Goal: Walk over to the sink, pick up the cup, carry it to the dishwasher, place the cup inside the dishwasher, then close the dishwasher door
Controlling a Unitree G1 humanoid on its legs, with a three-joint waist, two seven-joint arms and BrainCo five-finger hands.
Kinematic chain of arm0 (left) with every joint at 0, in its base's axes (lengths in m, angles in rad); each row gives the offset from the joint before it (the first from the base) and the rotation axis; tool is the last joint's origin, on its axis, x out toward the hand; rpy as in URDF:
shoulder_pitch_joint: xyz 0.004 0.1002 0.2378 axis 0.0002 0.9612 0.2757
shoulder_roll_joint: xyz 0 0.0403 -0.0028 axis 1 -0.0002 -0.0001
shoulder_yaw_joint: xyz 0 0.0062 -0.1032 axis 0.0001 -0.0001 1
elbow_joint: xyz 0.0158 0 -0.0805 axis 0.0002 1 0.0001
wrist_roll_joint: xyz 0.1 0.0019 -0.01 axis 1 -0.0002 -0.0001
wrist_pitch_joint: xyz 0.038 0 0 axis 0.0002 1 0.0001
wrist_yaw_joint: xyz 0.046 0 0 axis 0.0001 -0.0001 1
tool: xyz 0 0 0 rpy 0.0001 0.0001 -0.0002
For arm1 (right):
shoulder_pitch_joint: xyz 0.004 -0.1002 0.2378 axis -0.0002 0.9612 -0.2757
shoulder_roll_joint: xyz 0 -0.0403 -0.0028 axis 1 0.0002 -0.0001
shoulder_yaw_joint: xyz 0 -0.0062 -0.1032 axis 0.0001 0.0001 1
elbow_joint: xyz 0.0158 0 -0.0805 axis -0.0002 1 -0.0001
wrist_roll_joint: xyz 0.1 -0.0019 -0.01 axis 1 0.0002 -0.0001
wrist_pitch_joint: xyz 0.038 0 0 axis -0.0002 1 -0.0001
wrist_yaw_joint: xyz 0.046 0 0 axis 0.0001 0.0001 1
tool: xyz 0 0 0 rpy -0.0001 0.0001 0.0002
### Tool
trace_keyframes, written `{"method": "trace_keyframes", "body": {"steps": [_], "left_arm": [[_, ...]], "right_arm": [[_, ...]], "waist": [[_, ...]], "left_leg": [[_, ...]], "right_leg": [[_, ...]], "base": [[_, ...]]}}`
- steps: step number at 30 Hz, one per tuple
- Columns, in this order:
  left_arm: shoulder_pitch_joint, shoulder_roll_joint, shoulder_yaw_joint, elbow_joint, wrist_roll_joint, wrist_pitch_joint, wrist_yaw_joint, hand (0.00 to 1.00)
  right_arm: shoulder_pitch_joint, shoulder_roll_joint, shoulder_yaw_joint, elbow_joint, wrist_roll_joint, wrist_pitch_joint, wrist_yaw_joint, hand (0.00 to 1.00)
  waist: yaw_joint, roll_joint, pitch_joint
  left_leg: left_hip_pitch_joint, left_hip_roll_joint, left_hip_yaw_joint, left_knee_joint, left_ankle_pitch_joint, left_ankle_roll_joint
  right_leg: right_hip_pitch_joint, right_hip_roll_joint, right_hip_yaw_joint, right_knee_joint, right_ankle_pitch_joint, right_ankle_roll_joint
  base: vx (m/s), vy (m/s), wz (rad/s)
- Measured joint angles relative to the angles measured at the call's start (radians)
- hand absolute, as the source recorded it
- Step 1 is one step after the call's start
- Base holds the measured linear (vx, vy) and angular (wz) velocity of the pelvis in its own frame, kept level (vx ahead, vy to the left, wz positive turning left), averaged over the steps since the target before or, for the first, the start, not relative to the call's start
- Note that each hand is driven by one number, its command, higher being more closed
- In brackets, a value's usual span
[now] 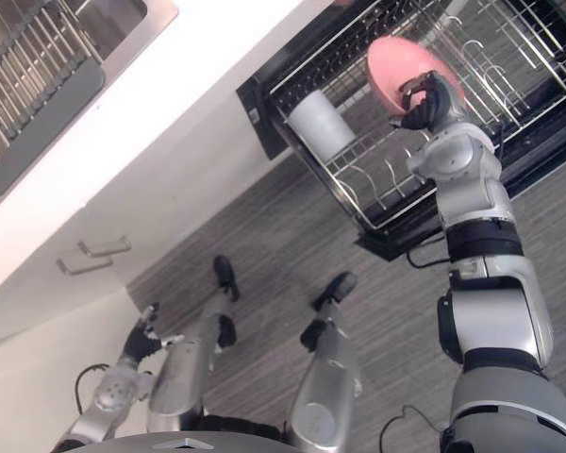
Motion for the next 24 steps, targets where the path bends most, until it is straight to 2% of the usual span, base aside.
{"method": "trace_keyframes", "body": {"steps": [3, 7, 8, 11, 17, 24], "left_arm": [[-0.005, 0.003, -0.016, 0.000, -0.019, 0.002, 0.000, 0.00], [-0.010, 0.007, -0.049, -0.004, -0.019, 0.001, 0.000, 0.00], [-0.010, 0.007, -0.074, -0.010, -0.019, 0.002, 0.001, 0.00], [-0.009, 0.006, -0.088, -0.016, -0.019, 0.002, 0.001, 0.00], [-0.009, -0.009, -0.140, -0.018, -0.020, 0.001, 0.022, 0.00], [-0.009, -0.016, -0.156, -0.019, -0.020, 0.001, 0.021, 0.00]], "right_arm": [[-0.003, -0.001, 0.003, 0.061, 0.015, 0.032, 0.022, 1.00], [-0.009, -0.016, 0.004, 0.071, 0.050, 0.042, 0.046, 1.00], [-0.025, -0.021, 0.005, 0.095, 0.051, 0.045, 0.058, 0.00], [-0.026, -0.021, 0.005, 0.097, 0.051, 0.049, 0.054, 0.00], [-0.038, -0.022, -0.014, 0.137, 0.081, 0.071, -0.064, 0.00], [-0.043, -0.019, -0.091, 0.116, 0.249, 0.059, -0.096, 0.00]], "waist": [[-0.002, 0.001, -0.001], [-0.006, 0.011, -0.007], [-0.005, 0.020, -0.014], [-0.004, 0.026, -0.018], [-0.009, 0.044, -0.030], [-0.016, 0.045, -0.031]], "left_leg": [[-0.002, -0.013, -0.002, -0.017, 0.011, 0.008], [-0.002, -0.025, -0.007, -0.018, 0.014, 0.013], [-0.001, -0.030, -0.012, -0.018, 0.015, 0.013], [-0.001, -0.032, -0.014, -0.018, 0.016, 0.014], [0.007, -0.042, -0.018, -0.019, 0.017, 0.016], [0.040, -0.042, -0.018, -0.020, 0.017, 0.016]], "right_leg": [[-0.012, -0.014, 0.003, 0.009, 0.002, 0.003], [-0.014, -0.028, 0.005, 0.017, 0.005, 0.007], [-0.015, -0.033, 0.006, 0.021, 0.005, 0.007], [-0.015, -0.035, 0.007, 0.023, 0.005, 0.008], [-0.023, -0.047, 0.026, 0.032, 0.009, 0.010], [-0.002, -0.047, 0.040, 0.036, 0.009, 0.010]], "base": [[-0.01, 0.010, 0.04], [0.01, 0.004, 0.04], [0.02, 0.002, 0.04], [0.01, -0.006, -0.01], [0.02, -0.011, -0.04], [0.02, -0.020, -0.04]]}}
